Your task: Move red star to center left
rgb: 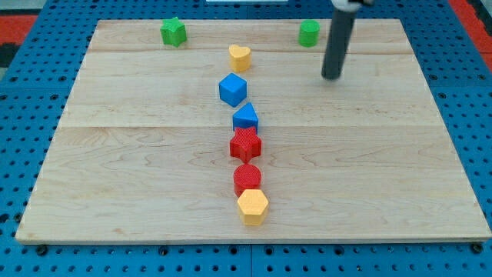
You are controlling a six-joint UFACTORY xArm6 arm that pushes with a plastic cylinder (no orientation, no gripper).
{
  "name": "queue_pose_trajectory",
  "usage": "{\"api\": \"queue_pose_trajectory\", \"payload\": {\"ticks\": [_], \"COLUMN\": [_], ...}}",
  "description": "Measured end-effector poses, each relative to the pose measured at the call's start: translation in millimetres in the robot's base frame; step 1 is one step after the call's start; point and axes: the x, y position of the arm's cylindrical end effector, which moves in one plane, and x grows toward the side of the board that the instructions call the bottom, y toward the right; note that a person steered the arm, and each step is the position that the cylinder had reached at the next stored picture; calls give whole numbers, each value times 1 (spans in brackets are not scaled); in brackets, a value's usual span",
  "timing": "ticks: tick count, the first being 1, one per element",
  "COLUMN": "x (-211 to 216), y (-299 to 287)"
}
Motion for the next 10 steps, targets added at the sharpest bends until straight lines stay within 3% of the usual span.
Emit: {"api": "queue_pose_trajectory", "payload": {"ticks": [1,4,6,10], "x": [98,95,136,42], "y": [-18,-226,-220,-293]}}
